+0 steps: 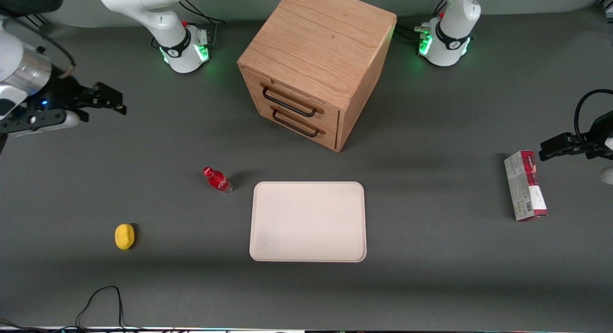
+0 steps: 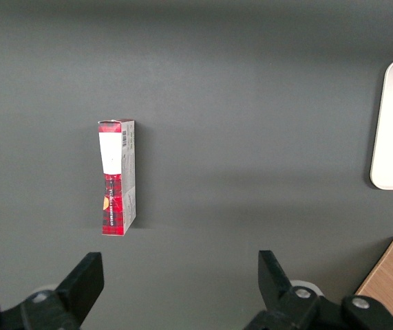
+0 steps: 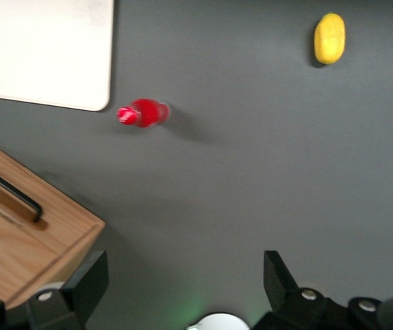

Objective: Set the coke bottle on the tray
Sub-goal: 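Move the open right gripper toward the red Coca-Cola bottle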

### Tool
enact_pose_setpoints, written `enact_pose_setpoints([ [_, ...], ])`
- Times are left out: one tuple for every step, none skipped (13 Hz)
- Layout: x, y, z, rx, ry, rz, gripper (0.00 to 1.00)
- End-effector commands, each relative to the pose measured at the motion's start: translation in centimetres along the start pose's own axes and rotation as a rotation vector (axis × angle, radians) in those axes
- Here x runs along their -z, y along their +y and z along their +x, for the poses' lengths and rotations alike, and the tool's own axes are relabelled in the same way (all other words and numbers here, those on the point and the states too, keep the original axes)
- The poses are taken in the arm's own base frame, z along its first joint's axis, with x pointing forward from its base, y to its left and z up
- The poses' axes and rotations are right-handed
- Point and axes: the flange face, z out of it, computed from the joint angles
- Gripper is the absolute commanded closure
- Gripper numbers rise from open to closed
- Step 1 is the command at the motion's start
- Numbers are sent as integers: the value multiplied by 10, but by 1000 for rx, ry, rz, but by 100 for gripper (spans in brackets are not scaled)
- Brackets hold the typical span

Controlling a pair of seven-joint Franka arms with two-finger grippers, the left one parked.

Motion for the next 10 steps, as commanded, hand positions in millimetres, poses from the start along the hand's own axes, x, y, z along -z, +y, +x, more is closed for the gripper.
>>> enact_pose_setpoints([
  [11, -71, 11, -64, -17, -8, 0],
  [10, -87, 14, -71, -24, -14, 0],
  [8, -91, 16, -69, -33, -18, 0],
  [6, -91, 16, -69, -37, -21, 0],
  [4, -91, 16, -70, -40, -22, 0],
  [3, -91, 17, -71, -43, -23, 0],
  [1, -91, 18, -72, -47, -24, 0],
  [-5, -91, 20, -74, -59, -27, 0],
  [-16, -91, 24, -73, -79, -33, 0],
  [-29, -92, 29, -72, -94, -38, 0],
])
